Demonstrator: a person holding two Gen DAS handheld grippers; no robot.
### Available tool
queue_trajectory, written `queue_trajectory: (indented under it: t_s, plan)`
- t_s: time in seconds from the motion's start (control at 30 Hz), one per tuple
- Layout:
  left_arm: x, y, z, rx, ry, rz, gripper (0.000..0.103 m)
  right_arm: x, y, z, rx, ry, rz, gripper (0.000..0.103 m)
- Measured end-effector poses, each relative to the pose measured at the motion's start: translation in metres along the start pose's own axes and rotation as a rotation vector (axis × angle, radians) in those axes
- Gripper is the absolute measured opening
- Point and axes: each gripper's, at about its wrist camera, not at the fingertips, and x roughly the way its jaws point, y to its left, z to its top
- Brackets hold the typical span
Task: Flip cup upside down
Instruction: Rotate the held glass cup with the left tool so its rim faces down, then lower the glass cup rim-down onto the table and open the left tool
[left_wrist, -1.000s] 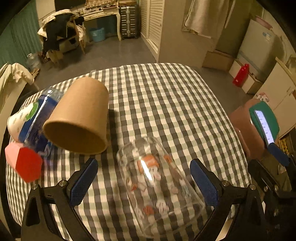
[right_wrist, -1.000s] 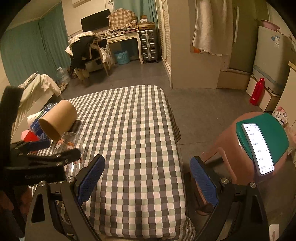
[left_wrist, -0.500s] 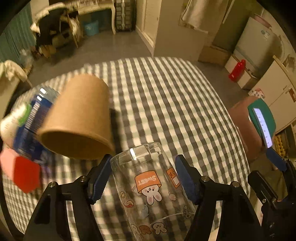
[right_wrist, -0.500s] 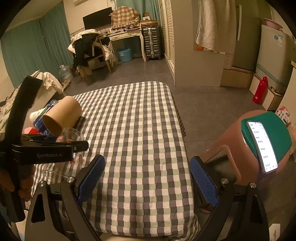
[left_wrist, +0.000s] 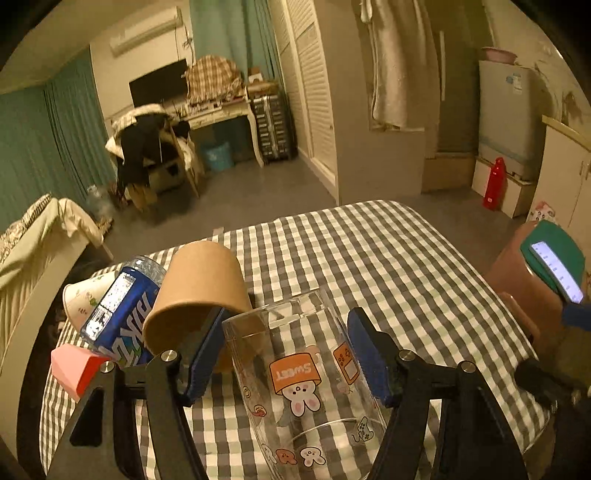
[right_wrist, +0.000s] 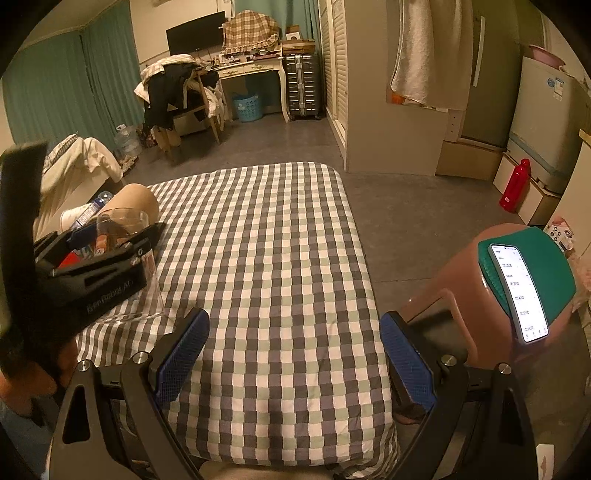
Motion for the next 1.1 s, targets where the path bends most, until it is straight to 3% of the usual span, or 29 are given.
queue_trajectory:
  t_s: [0.27,0.97,1.1]
  plan:
    - [-0.024,-0.005,-0.012,0.022,-0.023,-0.01,0.069,-0.004,-0.001,0.002,0.013,-0.003,-0.02,0.094]
    - [-0.041,-0.007,-0.026,-0.03,0.023,-0.112,0.07,-0.024,0.0,-0.003,0.016,-0.006,-0.051,0.094]
    - [-0.05,-0.001,-0.024,-0.04,-0.005,-0.078,0.086,-0.031,0.002,-0.003,0.013,-0.02,-0.046,0.094]
